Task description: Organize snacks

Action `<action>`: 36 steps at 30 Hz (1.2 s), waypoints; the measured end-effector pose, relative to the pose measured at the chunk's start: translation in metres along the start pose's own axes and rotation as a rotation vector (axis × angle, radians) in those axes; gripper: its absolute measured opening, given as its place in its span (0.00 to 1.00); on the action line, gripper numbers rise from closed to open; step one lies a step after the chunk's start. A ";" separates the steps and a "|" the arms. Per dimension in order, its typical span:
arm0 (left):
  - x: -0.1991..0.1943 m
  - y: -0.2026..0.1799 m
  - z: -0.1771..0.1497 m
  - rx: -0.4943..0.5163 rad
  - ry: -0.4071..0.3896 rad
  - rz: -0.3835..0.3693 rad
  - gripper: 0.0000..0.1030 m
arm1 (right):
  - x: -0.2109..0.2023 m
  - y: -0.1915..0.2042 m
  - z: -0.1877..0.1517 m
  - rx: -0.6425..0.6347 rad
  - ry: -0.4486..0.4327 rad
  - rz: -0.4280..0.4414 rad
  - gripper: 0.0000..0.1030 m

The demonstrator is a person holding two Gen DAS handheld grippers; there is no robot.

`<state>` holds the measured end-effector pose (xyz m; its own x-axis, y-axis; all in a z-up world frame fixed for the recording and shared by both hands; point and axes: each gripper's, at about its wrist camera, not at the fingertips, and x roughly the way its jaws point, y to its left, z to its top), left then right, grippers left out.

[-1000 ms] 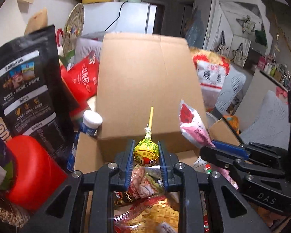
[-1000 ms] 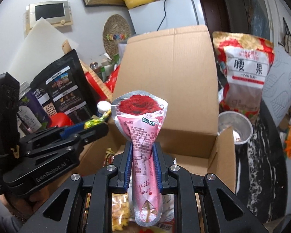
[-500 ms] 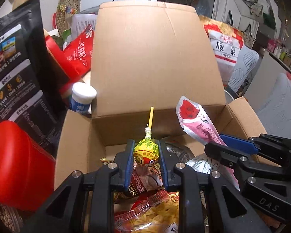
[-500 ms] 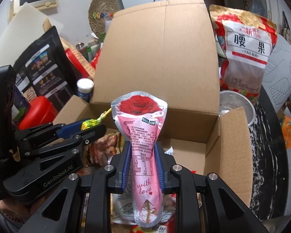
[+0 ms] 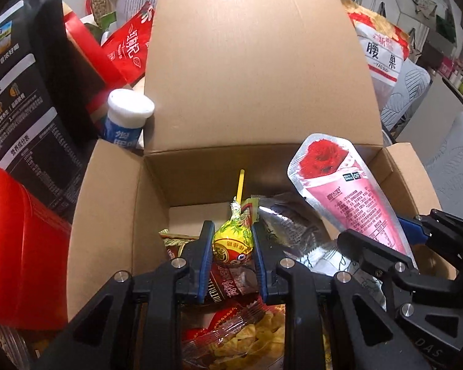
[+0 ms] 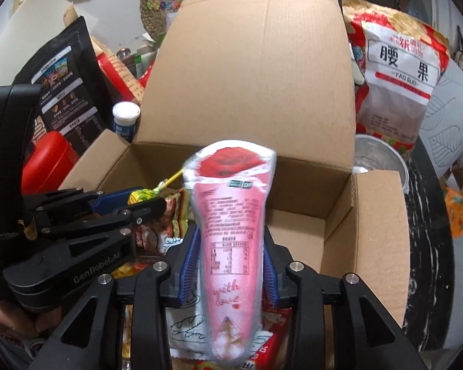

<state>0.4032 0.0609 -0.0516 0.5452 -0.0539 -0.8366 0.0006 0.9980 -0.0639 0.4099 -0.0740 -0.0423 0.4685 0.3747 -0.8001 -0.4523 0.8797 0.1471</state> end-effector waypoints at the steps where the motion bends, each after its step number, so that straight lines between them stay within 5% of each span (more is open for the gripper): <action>1: 0.001 0.000 0.000 0.002 0.003 0.007 0.23 | 0.001 0.000 0.000 0.005 0.009 0.006 0.37; 14: 0.005 -0.012 0.000 0.014 0.023 0.044 0.27 | -0.018 -0.001 -0.004 0.022 -0.015 -0.003 0.39; 21: -0.005 -0.025 -0.005 0.025 -0.005 0.044 0.62 | -0.030 -0.001 -0.008 0.019 -0.015 -0.016 0.39; 36: -0.068 -0.031 -0.010 0.041 -0.079 0.055 0.63 | -0.085 0.015 -0.012 -0.006 -0.095 -0.045 0.39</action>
<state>0.3581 0.0335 0.0017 0.6096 0.0026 -0.7927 0.0017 1.0000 0.0046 0.3540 -0.0958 0.0204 0.5585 0.3611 -0.7468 -0.4332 0.8947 0.1086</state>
